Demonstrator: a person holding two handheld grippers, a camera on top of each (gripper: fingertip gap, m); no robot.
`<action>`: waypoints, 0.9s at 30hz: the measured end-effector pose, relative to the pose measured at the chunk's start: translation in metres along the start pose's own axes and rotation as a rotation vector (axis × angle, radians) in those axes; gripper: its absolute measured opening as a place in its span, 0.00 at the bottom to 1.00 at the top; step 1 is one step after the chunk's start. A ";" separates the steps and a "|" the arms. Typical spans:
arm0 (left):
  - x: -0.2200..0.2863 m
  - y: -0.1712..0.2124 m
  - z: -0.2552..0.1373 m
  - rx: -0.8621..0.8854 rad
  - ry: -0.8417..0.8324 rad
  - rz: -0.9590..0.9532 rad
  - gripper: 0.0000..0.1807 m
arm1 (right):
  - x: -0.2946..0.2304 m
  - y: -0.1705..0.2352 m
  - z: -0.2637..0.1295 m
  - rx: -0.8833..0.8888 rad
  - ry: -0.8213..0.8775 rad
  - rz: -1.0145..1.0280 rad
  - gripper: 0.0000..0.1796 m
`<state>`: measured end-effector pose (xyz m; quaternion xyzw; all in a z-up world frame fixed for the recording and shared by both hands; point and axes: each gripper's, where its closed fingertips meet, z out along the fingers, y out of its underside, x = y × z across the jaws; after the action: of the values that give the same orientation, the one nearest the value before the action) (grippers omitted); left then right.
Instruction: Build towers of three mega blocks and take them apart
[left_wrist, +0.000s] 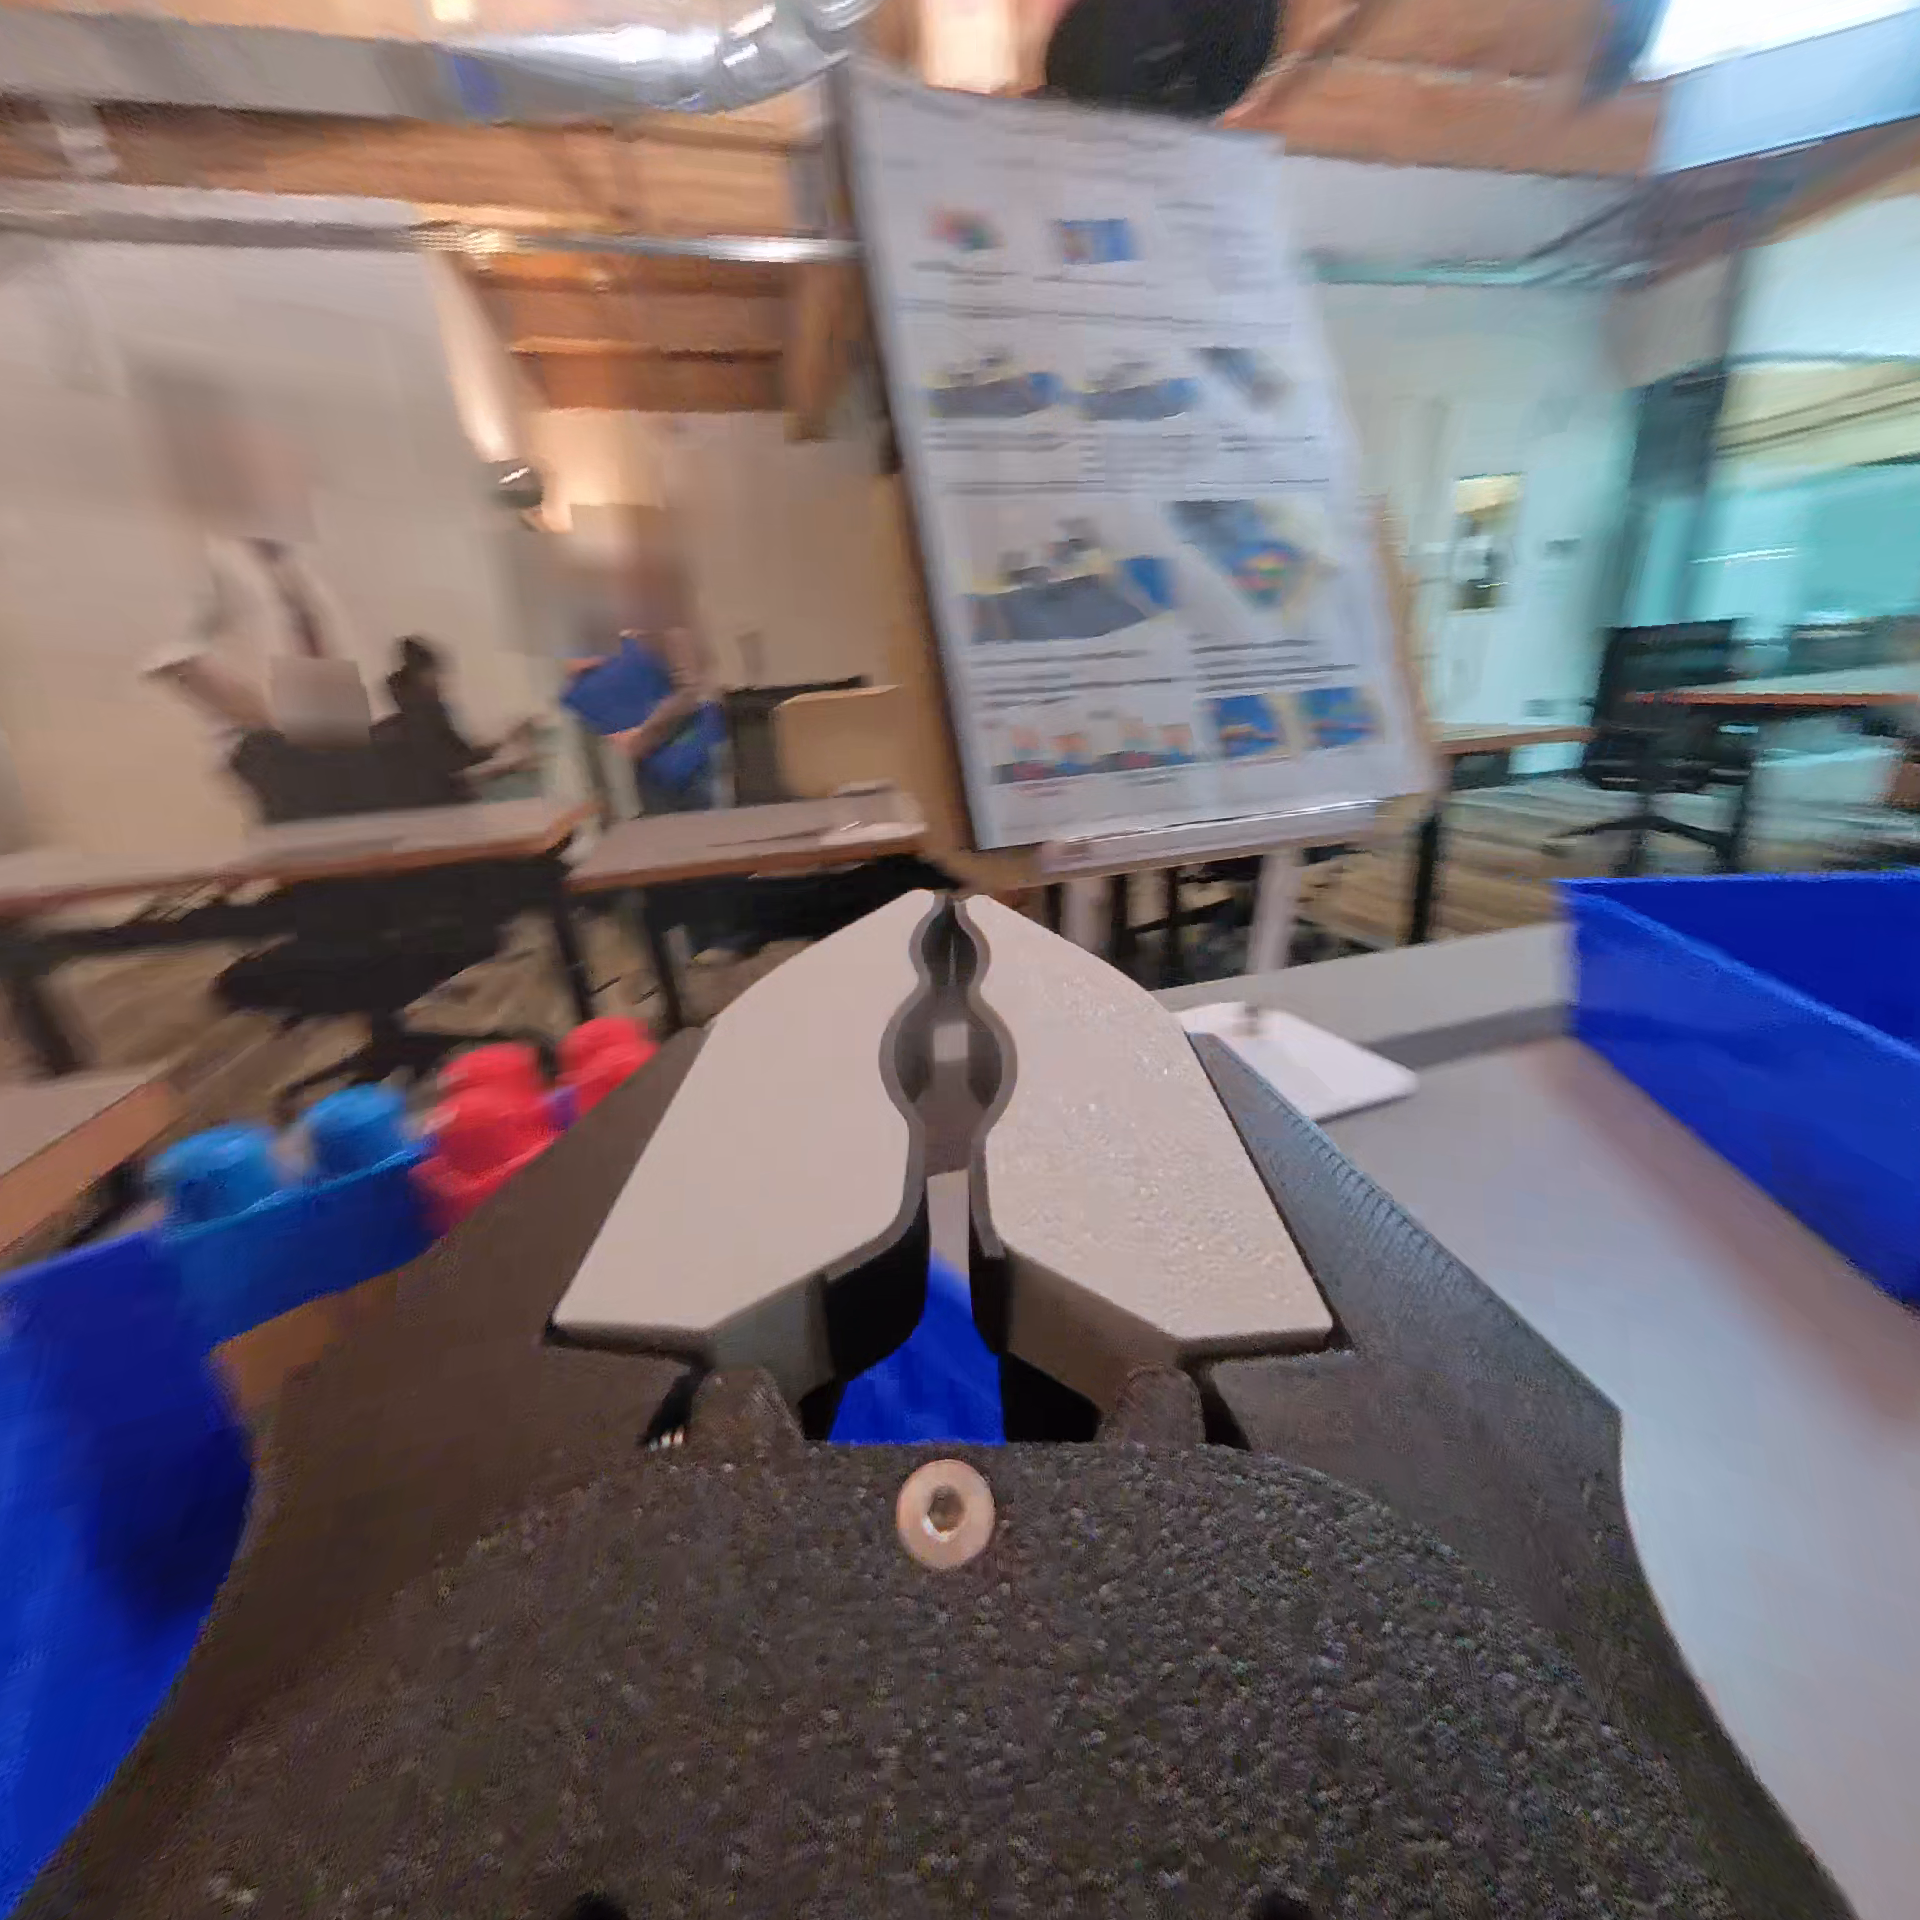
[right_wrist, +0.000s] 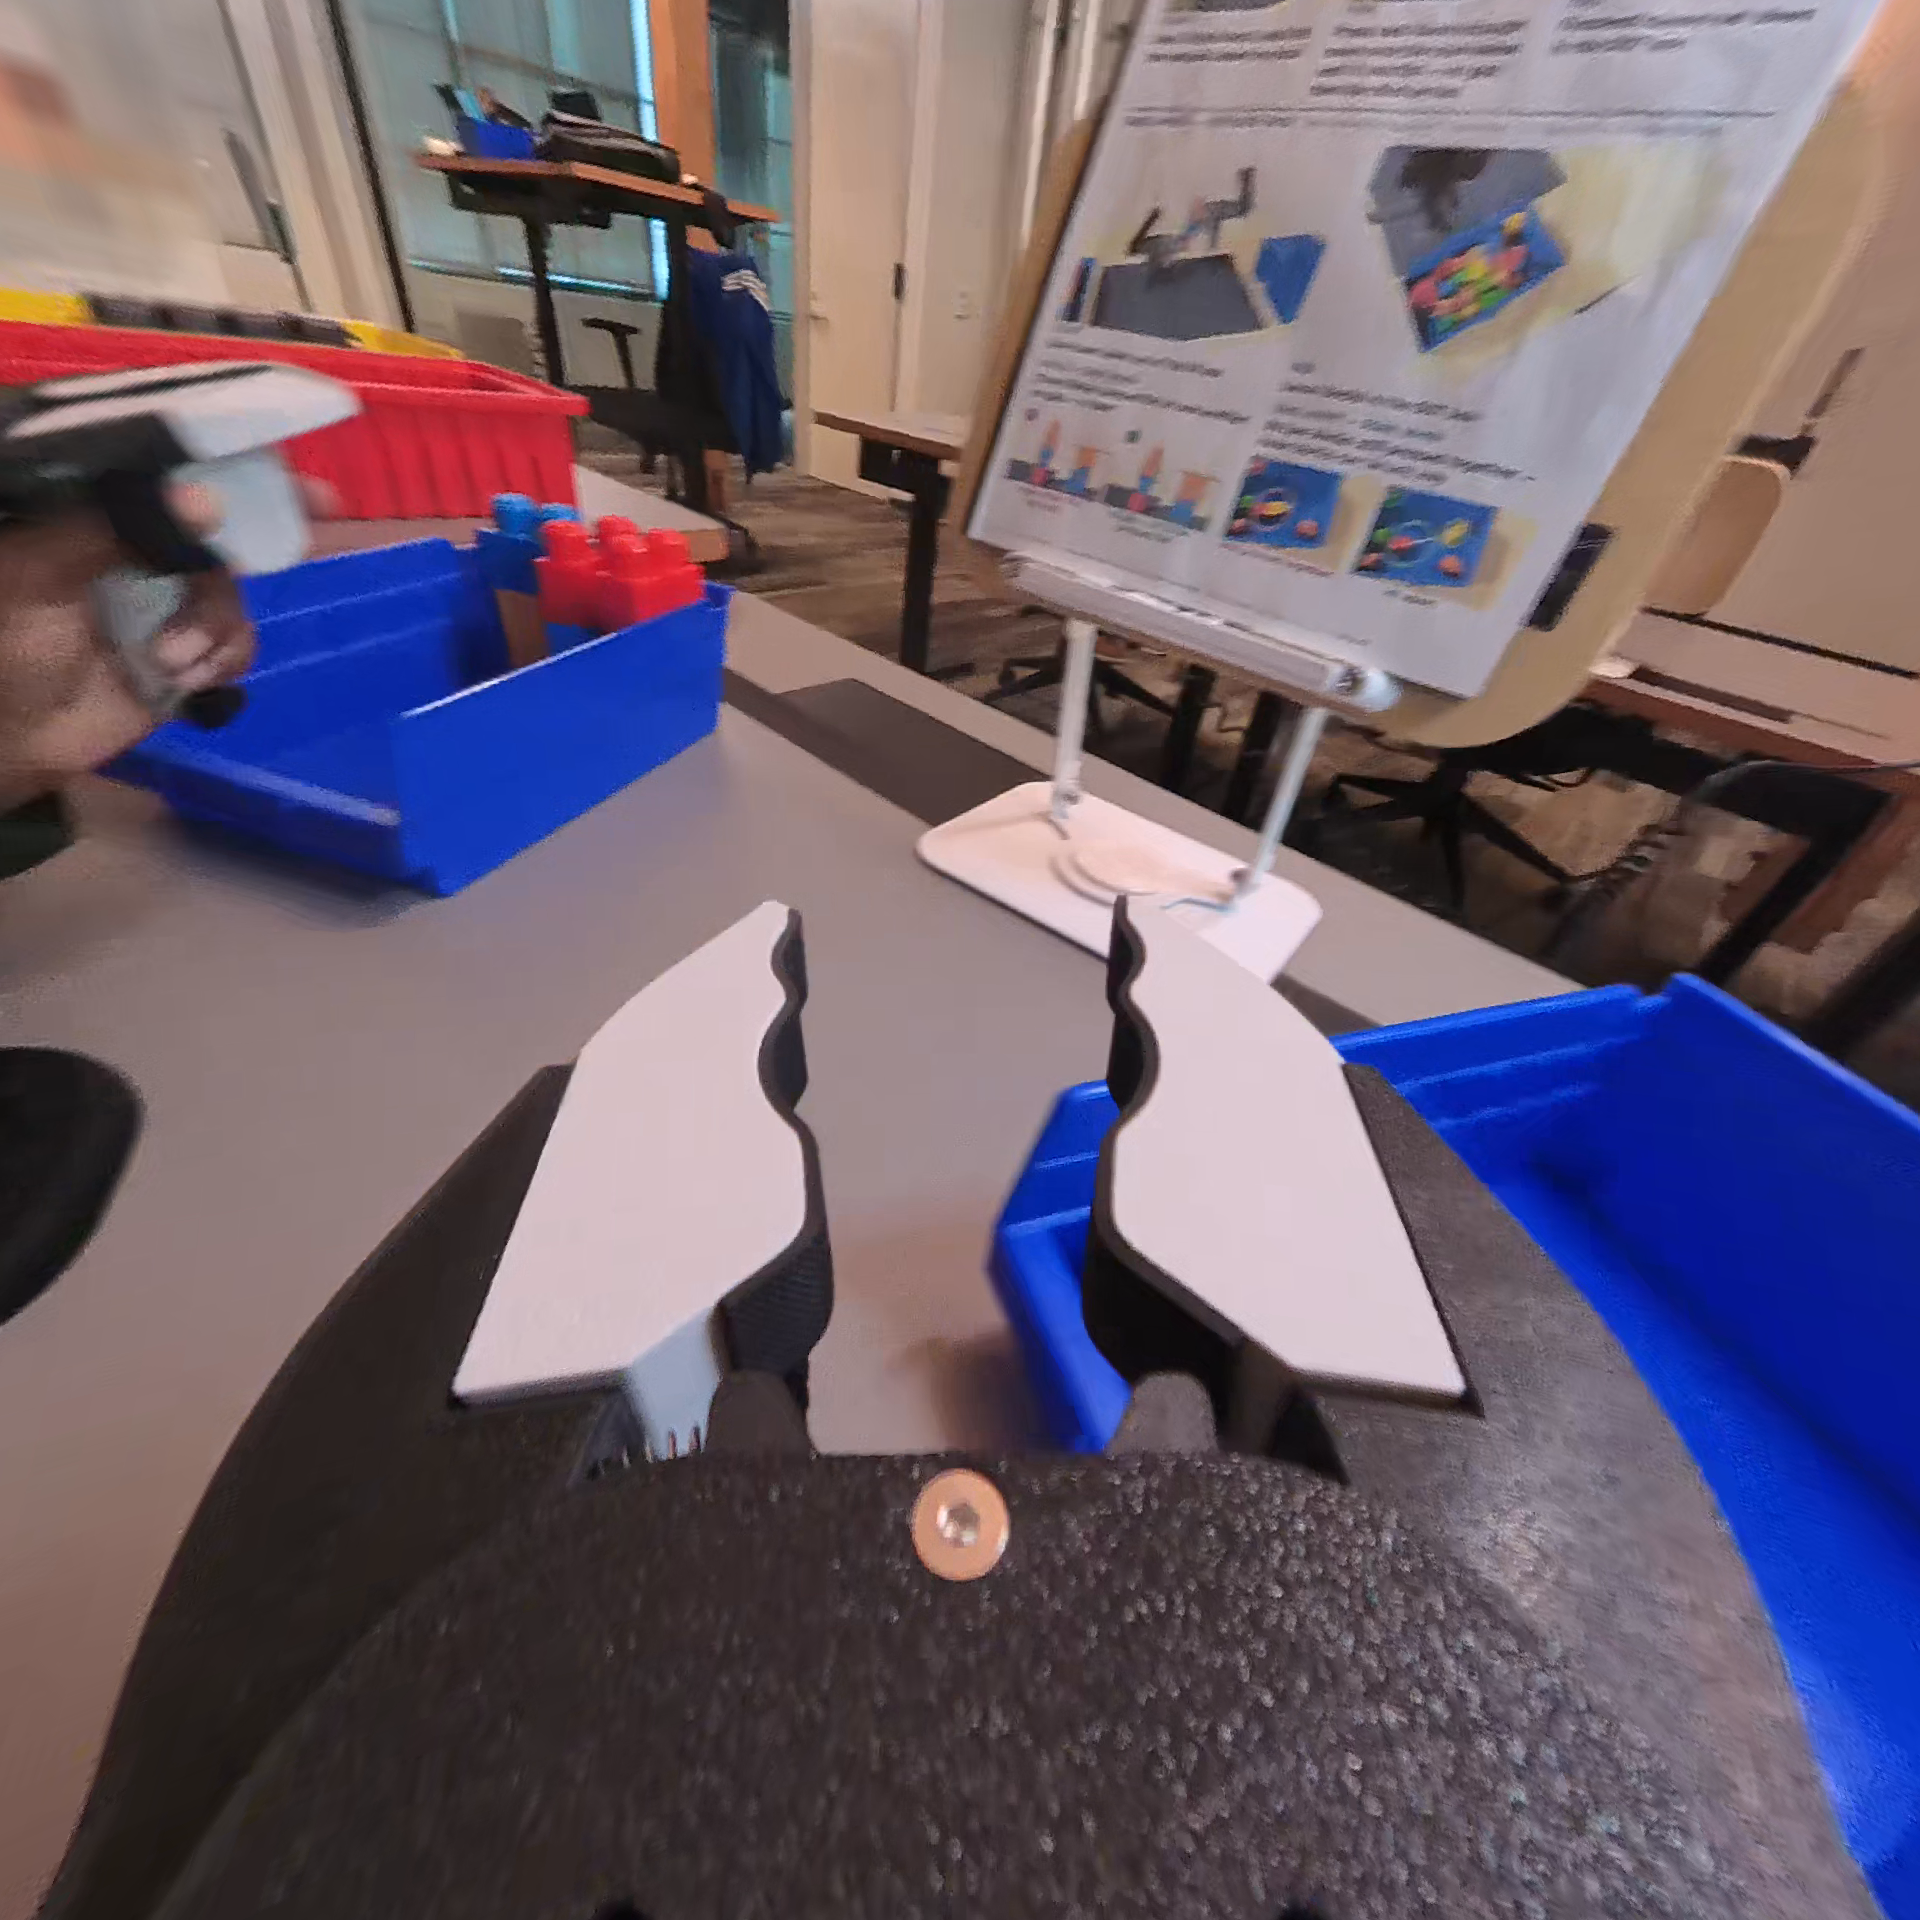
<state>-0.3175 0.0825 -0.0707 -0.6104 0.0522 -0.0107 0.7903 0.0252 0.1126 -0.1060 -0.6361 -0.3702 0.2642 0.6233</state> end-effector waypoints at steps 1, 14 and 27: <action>-0.026 0.006 0.004 -0.041 -0.077 -0.012 0.02 | -0.012 0.003 -0.001 -0.004 -0.022 -0.002 0.31; -0.150 0.181 0.040 -0.763 -0.307 -0.075 0.38 | -0.055 0.047 0.017 -0.089 -0.127 -0.024 0.29; -0.165 0.214 0.064 -0.927 -0.303 -0.079 0.37 | -0.069 0.059 0.020 -0.122 -0.172 -0.040 0.27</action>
<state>-0.4856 0.2120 -0.2499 -0.8942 -0.0874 0.0727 0.4330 -0.0224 0.0725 -0.1750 -0.6402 -0.4503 0.2825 0.5546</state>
